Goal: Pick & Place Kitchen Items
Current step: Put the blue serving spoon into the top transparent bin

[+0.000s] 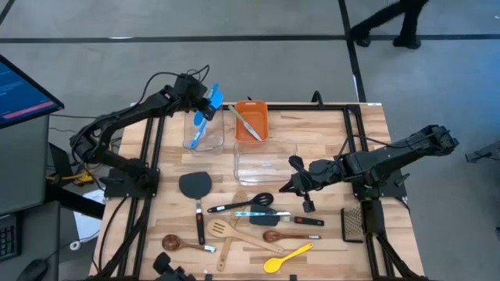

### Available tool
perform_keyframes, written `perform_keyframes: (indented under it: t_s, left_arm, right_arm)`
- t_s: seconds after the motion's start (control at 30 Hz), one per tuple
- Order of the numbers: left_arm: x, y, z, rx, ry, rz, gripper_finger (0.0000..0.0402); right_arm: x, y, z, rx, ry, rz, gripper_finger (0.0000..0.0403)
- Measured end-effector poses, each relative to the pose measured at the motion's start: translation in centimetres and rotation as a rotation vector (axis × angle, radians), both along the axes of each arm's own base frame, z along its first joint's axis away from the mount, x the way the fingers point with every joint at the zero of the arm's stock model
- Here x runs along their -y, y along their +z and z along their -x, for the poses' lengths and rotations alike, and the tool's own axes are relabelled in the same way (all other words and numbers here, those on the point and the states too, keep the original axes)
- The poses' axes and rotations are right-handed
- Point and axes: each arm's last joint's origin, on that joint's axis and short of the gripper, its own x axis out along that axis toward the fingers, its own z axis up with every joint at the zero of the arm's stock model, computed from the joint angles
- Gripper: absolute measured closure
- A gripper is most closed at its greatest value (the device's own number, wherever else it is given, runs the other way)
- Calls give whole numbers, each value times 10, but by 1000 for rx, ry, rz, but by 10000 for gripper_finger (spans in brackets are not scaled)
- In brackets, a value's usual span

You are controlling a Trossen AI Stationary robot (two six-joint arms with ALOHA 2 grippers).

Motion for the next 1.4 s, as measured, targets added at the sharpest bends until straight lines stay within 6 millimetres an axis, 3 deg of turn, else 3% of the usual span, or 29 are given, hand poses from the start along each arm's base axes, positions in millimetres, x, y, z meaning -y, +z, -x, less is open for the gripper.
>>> perform_keyframes:
  t_s: [0.23, 0.67, 1.07, 1.4]
  left_arm:
    - [-4, -17, -2, -28, 16, 49, 385]
    - [2, -64, 23, -52, 89, 119, 385]
    - [3, -72, 25, -2, 94, 122, 382]
    - [3, -72, 26, -12, 112, 106, 325]
  right_arm:
    - [0, 0, 0, 0, 0, 0, 403]
    - [0, 0, 0, 1, 0, 0, 403]
    - [0, 0, 0, 1, 0, 0, 403]
    - [0, 0, 0, 1, 0, 0, 403]
